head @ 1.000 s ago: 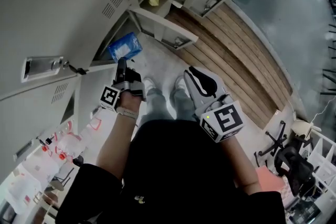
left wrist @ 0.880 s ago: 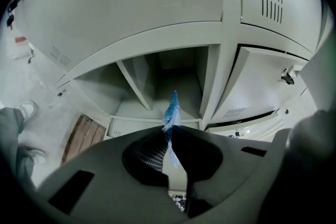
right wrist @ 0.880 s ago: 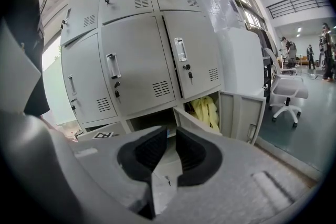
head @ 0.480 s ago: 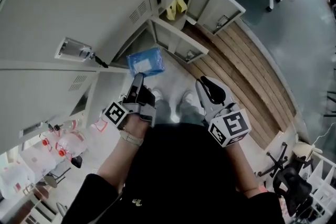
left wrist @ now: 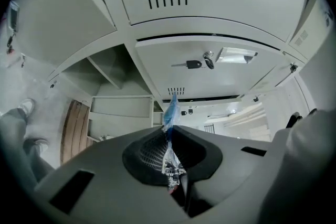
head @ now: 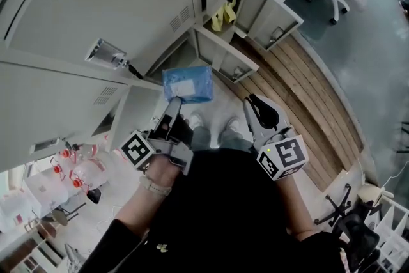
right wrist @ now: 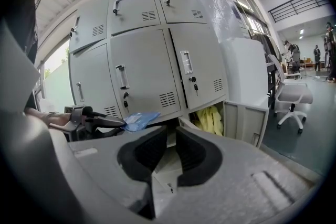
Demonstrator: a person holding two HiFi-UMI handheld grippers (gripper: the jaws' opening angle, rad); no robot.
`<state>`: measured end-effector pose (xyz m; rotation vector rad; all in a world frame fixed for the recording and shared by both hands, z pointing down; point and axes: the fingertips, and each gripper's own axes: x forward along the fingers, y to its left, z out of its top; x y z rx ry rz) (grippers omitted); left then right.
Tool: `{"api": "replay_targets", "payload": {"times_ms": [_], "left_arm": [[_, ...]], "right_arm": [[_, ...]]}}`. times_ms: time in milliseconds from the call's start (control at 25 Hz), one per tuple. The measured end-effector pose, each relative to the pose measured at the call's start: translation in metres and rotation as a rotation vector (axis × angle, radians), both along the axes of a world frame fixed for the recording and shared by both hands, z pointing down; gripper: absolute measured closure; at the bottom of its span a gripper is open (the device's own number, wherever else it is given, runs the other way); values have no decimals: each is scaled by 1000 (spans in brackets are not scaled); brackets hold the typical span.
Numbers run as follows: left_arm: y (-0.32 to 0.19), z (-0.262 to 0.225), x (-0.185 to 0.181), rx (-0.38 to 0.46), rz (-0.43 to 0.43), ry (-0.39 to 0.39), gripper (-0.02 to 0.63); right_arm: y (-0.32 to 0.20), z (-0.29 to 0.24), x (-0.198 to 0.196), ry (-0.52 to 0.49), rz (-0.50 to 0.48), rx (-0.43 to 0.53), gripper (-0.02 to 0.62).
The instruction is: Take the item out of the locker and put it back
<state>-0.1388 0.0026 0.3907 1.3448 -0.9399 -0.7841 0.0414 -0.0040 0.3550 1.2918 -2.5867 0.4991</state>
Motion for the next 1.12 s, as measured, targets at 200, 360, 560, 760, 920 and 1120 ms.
{"api": "replay_targets", "payload": {"times_ms": [200, 360, 560, 760, 920, 1120], "left_arm": [[7, -4, 4, -12, 9, 6, 571], [8, -1, 5, -23, 9, 6, 571], [2, 6, 4, -30, 0, 10, 571], [-5, 13, 4, -35, 4, 4, 571], [-11, 24, 2, -46, 1, -4, 571], [-23, 46, -3, -60, -7, -10, 571]], "right_arm": [[1, -1, -1, -8, -3, 2, 546], [2, 0, 1, -6, -3, -6, 546], [3, 3, 4, 8, 2, -17, 546], [3, 5, 8, 19, 10, -30, 546], [5, 8, 10, 30, 16, -42, 546], [5, 9, 12, 45, 30, -53, 546]]}}
